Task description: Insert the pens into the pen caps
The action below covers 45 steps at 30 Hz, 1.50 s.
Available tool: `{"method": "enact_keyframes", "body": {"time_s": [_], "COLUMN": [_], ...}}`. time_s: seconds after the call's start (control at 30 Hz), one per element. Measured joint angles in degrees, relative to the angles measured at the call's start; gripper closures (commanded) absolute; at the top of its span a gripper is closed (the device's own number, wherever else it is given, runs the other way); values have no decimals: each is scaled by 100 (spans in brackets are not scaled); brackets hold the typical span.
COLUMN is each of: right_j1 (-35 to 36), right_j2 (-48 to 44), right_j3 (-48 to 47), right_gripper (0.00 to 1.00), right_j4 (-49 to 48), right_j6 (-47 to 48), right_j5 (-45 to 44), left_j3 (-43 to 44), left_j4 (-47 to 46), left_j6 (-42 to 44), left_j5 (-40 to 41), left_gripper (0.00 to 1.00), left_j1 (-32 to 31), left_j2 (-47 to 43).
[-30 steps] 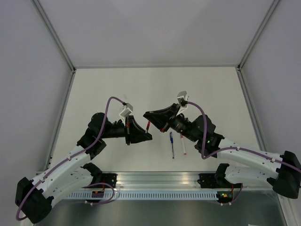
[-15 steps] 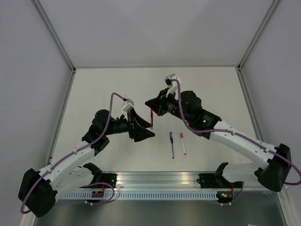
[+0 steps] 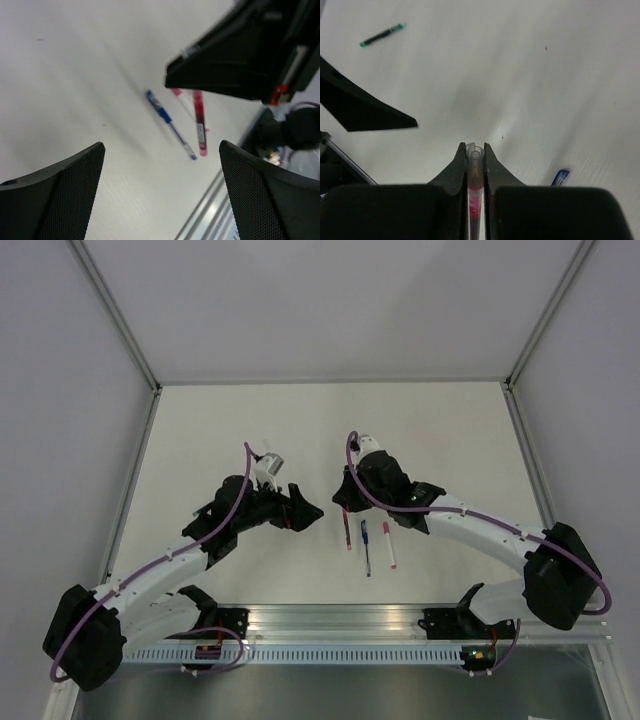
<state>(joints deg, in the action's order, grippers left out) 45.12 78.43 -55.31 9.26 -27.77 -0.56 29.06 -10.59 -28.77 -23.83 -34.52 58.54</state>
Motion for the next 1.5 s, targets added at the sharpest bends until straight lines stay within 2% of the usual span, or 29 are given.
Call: {"method": "enact_keyframes", "body": {"time_s": [0.2,0.43,0.5,0.53,0.9,1.0,1.03,1.2,1.33,1.5], "right_j1": [4,109,127,133,170,188,192,229,249,249], "right_j2": [107,483,522,540,1019,1165,1228,1351,1351,1261], "right_j3": [1268,1731,1768,1779,1773,1714,1683,1499,1379,955], "right_gripper": [100,100,96,92,87,80,73,54,48,47], "right_j4": [-415,-1095,-1233,-1294,-1512,-1484,-1469,-1440,-1231,-501], "right_j6": [-621,-1082,-1172,-1213,-1399,-1379,-1357,-1231,-1141,-975], "right_j5": [138,173,127,79,-354,-483,-529,-752,-918,-1200], "left_j3": [-68,-380,-415,-417,-417,-417,-417,-417,-417,-417], "left_j4": [966,1241,1314,1353,1504,1504,1504,1504,1504,1502], "left_j6": [74,79,79,79,79,79,79,79,79,79], "left_j5": [2035,3338,3541,3602,4037,4061,4081,4175,4177,4153], "left_gripper": [0,0,0,0,0,0,0,0,0,0], "left_j1": [4,2,2,2,2,2,0,0,0,2], "left_j2": [-852,-1978,-2131,-2175,-2249,-2251,-2251,-2249,-2249,-2208]}}
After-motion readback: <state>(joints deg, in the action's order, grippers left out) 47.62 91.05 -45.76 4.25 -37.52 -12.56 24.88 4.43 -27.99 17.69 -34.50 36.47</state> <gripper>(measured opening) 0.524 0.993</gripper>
